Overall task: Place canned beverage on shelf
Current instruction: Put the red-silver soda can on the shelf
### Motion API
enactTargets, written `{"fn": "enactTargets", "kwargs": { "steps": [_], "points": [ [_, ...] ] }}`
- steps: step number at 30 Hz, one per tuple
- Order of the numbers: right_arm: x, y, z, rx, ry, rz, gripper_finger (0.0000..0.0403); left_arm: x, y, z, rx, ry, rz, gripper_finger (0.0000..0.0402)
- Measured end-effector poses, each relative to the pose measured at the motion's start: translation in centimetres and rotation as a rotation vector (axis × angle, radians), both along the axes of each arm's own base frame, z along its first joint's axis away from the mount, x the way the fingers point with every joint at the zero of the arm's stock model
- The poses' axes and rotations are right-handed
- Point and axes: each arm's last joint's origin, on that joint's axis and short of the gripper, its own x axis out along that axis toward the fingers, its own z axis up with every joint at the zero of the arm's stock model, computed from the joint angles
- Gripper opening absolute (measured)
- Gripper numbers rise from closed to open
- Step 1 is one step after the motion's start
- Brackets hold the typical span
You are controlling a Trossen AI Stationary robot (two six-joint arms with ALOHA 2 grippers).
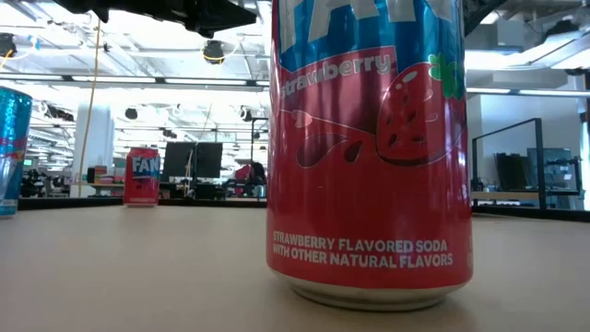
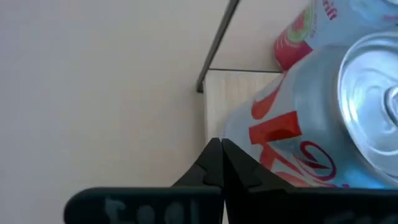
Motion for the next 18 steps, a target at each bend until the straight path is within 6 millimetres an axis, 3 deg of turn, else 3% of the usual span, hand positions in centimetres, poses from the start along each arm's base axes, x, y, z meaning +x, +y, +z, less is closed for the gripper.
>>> {"fn": "enactTargets", "kwargs": {
  "steps": [4,11,18],
  "points": [
    [0.0,-0.5,0.1,-0.007,-0.025,-0.017,0.0039,0.0,0.0,0.0,0.005,0.000,0.001,0.0000],
    [0.0,-1.3,0.5,-0.025,-0.071,-0.038,0.0014,0.0,0.0,0.0,0.008,0.001,0.003,0.0000],
    [-0.2,-0.6,0.2,0.036,-0.027,-0.068,0.0036,0.0,0.0,0.0,0.002,0.000,0.003,0.0000]
  ]
}}
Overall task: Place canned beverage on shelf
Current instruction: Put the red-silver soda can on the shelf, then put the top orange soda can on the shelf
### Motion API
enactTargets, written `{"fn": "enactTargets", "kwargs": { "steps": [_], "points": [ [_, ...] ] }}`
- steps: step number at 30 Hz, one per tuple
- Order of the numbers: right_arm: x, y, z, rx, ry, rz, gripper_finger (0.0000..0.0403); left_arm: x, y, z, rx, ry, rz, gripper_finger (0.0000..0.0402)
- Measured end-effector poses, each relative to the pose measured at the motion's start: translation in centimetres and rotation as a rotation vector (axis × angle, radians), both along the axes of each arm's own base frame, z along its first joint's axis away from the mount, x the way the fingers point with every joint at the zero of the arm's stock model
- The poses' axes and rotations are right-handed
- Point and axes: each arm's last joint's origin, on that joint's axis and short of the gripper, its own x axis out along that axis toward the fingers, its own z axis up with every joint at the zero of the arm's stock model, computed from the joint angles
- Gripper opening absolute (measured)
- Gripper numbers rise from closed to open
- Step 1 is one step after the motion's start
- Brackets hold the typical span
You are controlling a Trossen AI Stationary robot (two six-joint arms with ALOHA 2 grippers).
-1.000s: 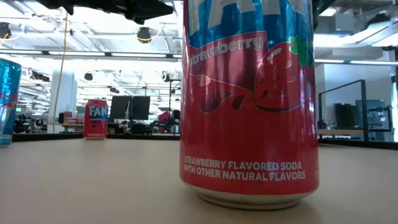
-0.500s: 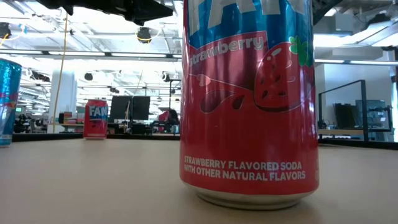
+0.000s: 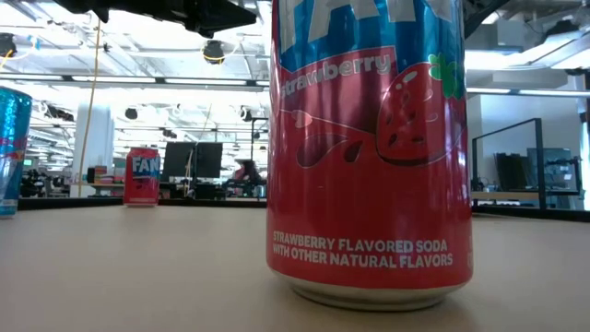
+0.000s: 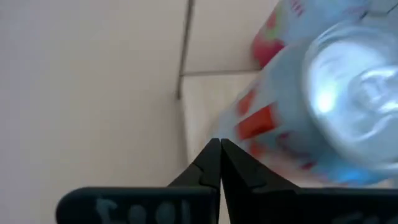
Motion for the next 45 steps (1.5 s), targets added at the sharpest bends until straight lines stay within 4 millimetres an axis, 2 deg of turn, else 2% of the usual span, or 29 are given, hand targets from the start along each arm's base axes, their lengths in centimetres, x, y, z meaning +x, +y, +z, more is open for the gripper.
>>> {"fn": "enactTargets", "kwargs": {
  "steps": [4,8,13,17,20,24,29,34,40,45],
  "points": [
    [-0.4,2.3,0.2,0.062,0.064,0.025,0.0032,0.0,0.0,0.0,-0.001,0.002,0.000,0.0000],
    [-1.2,5.2,1.4,0.108,0.089,0.062,0.0021,0.0,0.0,-0.1,-0.012,0.005,0.001,0.0000],
    [-2.3,9.1,2.8,0.163,0.040,0.097,0.0029,0.0,0.0,-0.8,-0.057,0.071,0.006,0.0000],
    [-2.4,11.7,2.7,0.100,-0.054,0.148,0.0040,0.0,0.1,-1.2,-0.085,0.109,0.044,0.0000],
    [-2.5,12.9,2.2,0.014,-0.112,0.166,0.0038,0.0,0.2,-1.3,-0.089,0.111,0.060,0.0000],
    [-2.6,13.6,1.3,-0.044,-0.127,0.164,0.0030,-0.1,0.2,-1.3,-0.084,0.115,0.088,0.0000],
    [-2.6,13.8,0.7,-0.050,-0.148,0.164,0.0023,-0.2,1.2,-0.7,-0.221,0.015,0.138,0.0000],
    [-2.8,13.6,-0.1,-0.053,-0.162,0.167,0.0030,-1.3,4.8,0.5,-0.254,-0.126,0.182,0.0000],
    [-2.8,13.6,-0.1,-0.059,-0.171,0.171,0.0028,-2.4,9.2,-1.2,-0.344,-0.064,0.447,0.0000],
    [-2.9,13.5,-0.1,-0.088,-0.168,0.149,0.0026,-3.0,10.8,-2.3,-0.342,-0.001,0.600,0.0000]
  ]
}}
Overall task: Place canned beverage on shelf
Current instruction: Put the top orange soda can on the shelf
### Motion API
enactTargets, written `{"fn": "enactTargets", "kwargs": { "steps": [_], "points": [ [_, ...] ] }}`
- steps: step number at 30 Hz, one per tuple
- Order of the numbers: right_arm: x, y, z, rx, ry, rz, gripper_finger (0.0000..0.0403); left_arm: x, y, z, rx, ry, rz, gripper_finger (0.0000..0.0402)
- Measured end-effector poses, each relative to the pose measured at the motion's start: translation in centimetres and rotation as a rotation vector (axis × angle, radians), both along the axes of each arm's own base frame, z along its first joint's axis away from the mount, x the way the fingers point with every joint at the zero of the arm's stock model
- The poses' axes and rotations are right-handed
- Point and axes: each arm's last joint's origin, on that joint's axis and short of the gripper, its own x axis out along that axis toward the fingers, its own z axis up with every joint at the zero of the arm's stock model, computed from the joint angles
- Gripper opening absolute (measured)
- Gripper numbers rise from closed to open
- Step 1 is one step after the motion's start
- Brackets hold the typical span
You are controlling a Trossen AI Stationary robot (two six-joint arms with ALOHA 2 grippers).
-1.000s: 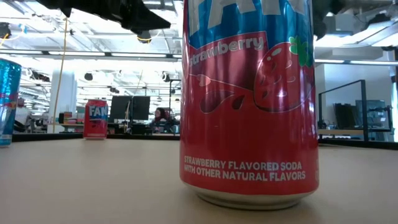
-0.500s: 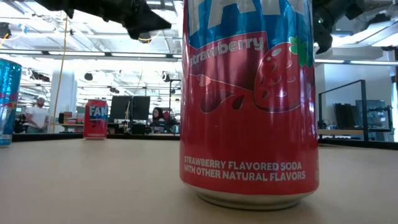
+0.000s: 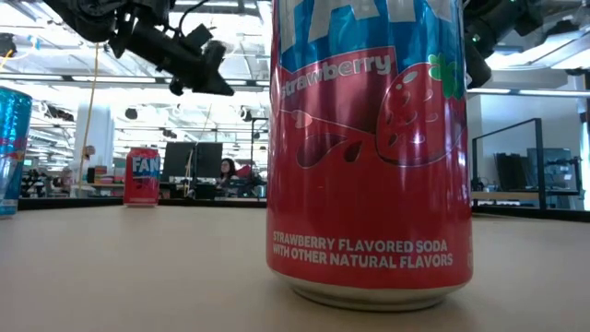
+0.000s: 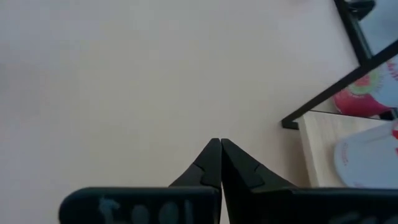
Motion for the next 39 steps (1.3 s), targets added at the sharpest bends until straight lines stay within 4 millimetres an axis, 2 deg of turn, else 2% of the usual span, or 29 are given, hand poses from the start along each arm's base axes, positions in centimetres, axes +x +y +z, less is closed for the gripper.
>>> {"fn": "enactTargets", "kwargs": {
  "steps": [4,10,29,39],
  "points": [
    [0.0,-0.1,0.0,-0.026,0.004,-0.030,0.0033,-0.3,0.5,-0.4,-0.002,0.041,0.076,0.0000],
    [-0.1,-0.1,0.0,-0.027,0.007,-0.031,0.0033,-0.3,0.3,-0.7,-0.040,0.053,0.068,0.0000],
    [-0.1,-0.1,-0.1,-0.010,0.002,-0.042,0.0032,-0.9,-0.1,-2.9,-0.144,0.284,0.063,0.0000],
    [0.0,-0.1,0.0,-0.011,0.002,-0.040,0.0030,-1.1,-0.3,-3.5,-0.182,0.345,0.061,0.0000]
  ]
}}
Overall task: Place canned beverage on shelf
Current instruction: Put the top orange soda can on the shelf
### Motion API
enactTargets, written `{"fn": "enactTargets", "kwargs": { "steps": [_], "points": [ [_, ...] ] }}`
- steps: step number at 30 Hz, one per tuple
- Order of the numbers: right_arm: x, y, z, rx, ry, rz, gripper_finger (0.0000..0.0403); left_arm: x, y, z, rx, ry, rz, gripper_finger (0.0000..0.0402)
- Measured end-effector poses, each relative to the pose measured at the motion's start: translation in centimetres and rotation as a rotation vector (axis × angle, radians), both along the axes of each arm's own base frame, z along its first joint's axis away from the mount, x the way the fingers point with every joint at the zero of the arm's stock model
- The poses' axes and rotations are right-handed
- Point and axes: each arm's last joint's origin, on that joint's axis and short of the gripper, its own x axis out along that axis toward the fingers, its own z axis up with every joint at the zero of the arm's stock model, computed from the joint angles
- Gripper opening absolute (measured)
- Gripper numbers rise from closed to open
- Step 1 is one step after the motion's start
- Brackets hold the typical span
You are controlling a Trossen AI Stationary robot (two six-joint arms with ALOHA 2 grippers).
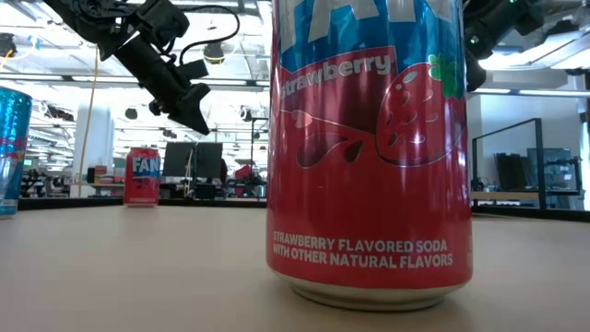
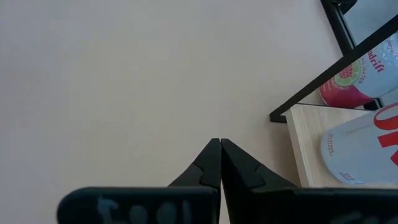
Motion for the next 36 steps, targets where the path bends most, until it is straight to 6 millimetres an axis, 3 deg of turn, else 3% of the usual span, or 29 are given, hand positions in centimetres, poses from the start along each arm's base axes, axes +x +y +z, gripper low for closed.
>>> {"fn": "enactTargets", "kwargs": {
  "steps": [25,31,36],
  "points": [
    [0.0,-0.7,0.0,-0.037,0.015,0.005,0.0032,0.0,0.0,-0.1,-0.009,0.008,0.001,0.0000],
    [-0.2,-1.0,-0.3,-0.043,0.052,-0.003,0.0033,0.2,-0.1,0.1,-0.150,-0.170,0.039,0.0000],
    [-0.3,-1.1,-0.4,-0.043,0.068,-0.005,0.0033,0.6,-0.1,0.6,-0.172,-0.266,-0.005,0.0000]
  ]
}}
